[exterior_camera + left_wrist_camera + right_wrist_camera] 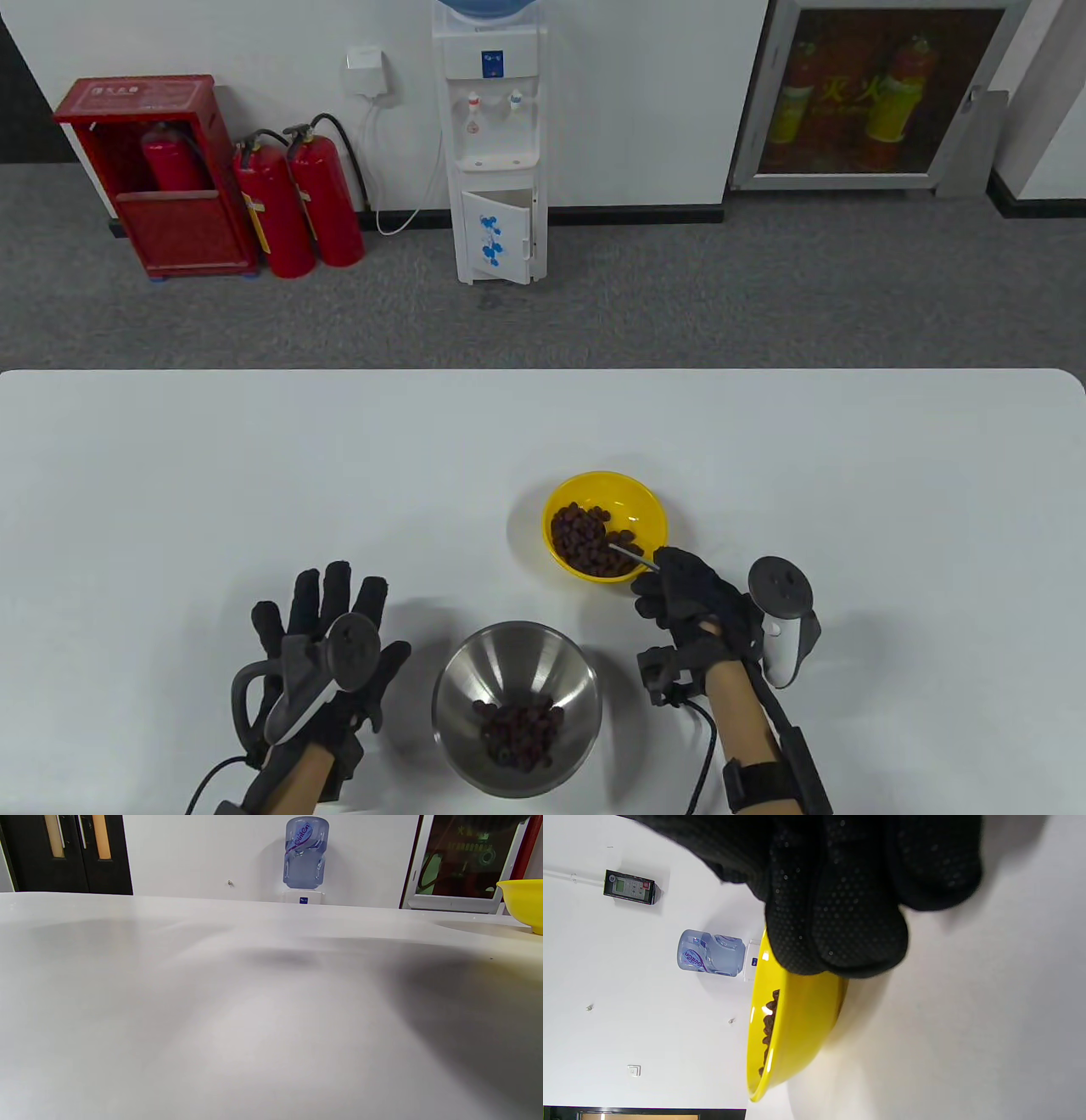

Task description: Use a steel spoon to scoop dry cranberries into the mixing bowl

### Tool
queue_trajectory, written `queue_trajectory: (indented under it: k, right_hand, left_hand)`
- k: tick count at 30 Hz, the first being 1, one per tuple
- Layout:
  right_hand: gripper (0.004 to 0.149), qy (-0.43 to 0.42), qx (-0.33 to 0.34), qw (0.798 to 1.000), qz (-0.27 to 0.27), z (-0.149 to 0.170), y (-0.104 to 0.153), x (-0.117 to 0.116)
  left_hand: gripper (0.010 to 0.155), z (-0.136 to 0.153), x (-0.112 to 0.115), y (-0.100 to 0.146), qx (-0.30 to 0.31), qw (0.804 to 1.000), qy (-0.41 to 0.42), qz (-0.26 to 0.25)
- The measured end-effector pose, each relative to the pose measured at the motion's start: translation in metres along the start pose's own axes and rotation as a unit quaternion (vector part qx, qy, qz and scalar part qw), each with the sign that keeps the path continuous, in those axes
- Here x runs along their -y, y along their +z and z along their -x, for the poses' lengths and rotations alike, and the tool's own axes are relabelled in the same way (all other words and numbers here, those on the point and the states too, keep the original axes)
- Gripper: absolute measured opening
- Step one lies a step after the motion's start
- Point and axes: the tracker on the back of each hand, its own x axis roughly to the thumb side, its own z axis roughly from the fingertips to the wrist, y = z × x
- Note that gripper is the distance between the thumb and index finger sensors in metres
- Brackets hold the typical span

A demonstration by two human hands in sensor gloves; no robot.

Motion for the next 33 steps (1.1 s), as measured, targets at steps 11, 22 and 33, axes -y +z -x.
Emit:
queue_trajectory:
  k: [11, 22, 33]
  right_hand:
    - [0.043, -0.005, 0.034, 0.999, 0.017, -0.008, 0.005, 0.009]
    - [0.043, -0.018, 0.037, 0.999, 0.028, -0.009, 0.008, 0.015]
    - [0.043, -0.03, 0.064, 0.997, 0.033, -0.021, 0.021, 0.022]
  left_hand:
    - [0.078, 0.0, 0.0, 0.0, 0.001, 1.0, 0.0, -0.001]
    - [0.078, 0.0, 0.0, 0.0, 0.001, 1.0, 0.0, 0.001]
    - [0.078, 0.0, 0.0, 0.0, 0.0, 1.0, 0.002, 0.003]
